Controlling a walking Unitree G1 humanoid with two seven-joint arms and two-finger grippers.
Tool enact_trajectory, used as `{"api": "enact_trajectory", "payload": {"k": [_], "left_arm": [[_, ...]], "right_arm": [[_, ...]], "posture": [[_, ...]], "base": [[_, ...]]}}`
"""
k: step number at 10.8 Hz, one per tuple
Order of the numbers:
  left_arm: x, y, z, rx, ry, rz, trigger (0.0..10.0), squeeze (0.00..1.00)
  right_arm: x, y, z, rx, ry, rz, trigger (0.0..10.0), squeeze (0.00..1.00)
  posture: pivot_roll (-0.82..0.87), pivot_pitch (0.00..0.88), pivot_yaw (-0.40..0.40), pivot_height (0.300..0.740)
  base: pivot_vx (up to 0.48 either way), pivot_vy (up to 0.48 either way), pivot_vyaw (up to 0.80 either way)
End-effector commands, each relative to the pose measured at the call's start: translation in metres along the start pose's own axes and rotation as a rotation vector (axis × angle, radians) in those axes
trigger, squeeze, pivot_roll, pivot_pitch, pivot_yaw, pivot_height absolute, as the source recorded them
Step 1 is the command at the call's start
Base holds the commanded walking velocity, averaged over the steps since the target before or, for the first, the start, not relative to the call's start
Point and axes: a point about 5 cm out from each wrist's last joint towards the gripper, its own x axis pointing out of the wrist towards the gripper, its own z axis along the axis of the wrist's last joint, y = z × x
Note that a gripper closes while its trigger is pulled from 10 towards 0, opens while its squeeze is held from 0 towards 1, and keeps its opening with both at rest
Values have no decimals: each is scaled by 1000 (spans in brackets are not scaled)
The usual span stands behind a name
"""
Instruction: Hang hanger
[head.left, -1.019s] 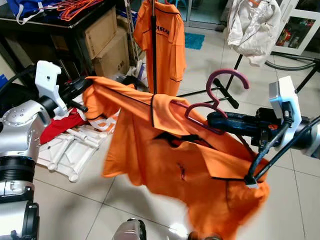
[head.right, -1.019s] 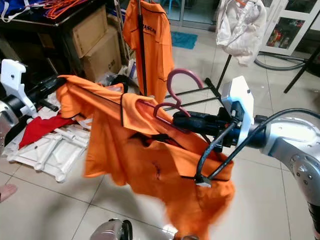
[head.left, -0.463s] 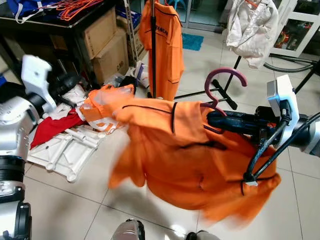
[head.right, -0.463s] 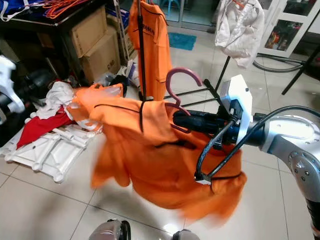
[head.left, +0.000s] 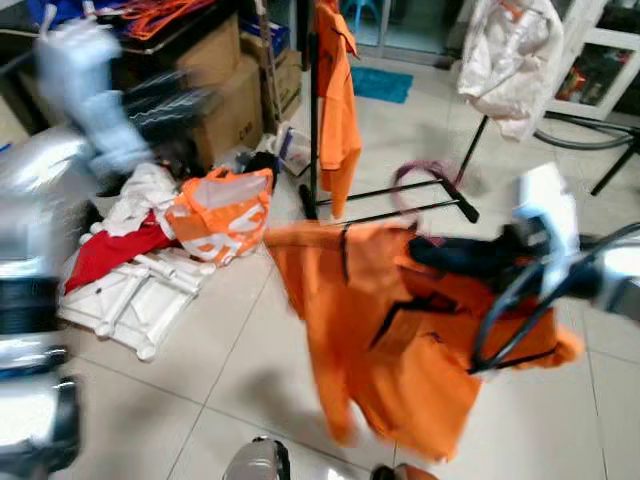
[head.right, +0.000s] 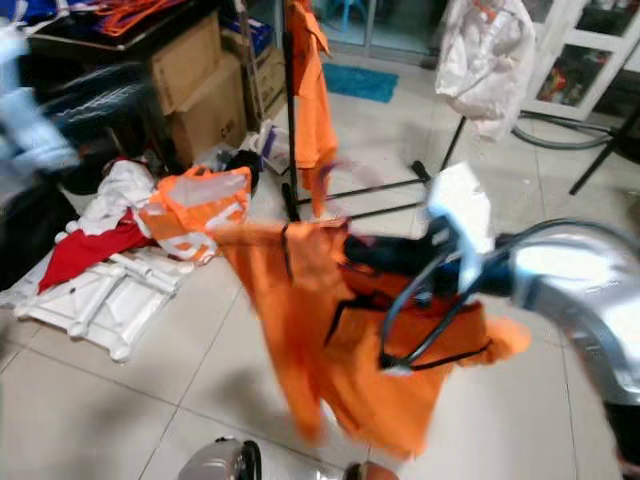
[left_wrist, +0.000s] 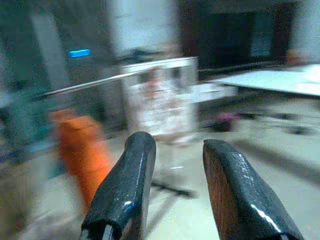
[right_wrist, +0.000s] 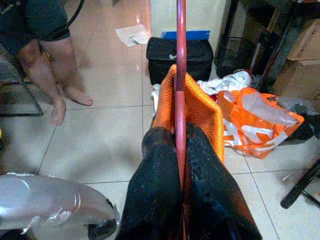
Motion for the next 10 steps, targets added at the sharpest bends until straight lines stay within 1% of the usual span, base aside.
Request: {"api": "enact_trajectory", "payload": {"k": [1, 2, 3, 4, 5, 6, 7, 8, 9, 10], "left_arm": [[22, -25, -2, -68, 17, -159, 10000, 0], [37, -46, -10, -158, 23, -258, 10000, 1000], [41, -57, -20, -178, 52, -308, 10000, 1000], [37, -73, -38, -204, 148, -385, 10000, 1000], [34, -77, -41, -265, 169, -419, 10000, 918], [31, -77, -36, -334, 146, -450, 10000, 447], [26, -80, -32, -374, 135, -511, 10000, 0], [22, -83, -32, -368, 141, -553, 10000, 0], [18, -87, -35, -333, 153, -600, 10000, 0], [17, -86, -40, -306, 192, -583, 10000, 0]], "right_arm": [[5, 0, 16, -75, -43, 11, 10000, 0], [10, 1, 20, -83, -66, 20, 10000, 0], [13, 1, 22, -87, -77, 22, 10000, 0], [16, 2, 23, -94, -81, 36, 10000, 0], [17, 4, 23, -95, -79, 53, 10000, 0], [17, 5, 23, -96, -73, 61, 10000, 0], [17, 5, 23, -97, -70, 68, 10000, 0], [16, 6, 23, -97, -68, 74, 10000, 0], [16, 6, 23, -98, -66, 84, 10000, 0], [16, 7, 23, -101, -64, 94, 10000, 0]], "posture": [[-31, 80, 7, 740], [-35, 79, 15, 740], [-35, 79, 15, 740], [-39, 80, 17, 740], [-39, 80, 17, 740], [-43, 82, 17, 740], [-44, 83, 17, 740], [-44, 83, 17, 740], [-44, 83, 17, 740], [-44, 86, 16, 740]], "base": [[0, 0, 0], [0, 0, 0], [0, 0, 0], [0, 0, 0], [0, 0, 0], [0, 0, 0], [0, 0, 0], [0, 0, 0], [0, 0, 0], [0, 0, 0]]}}
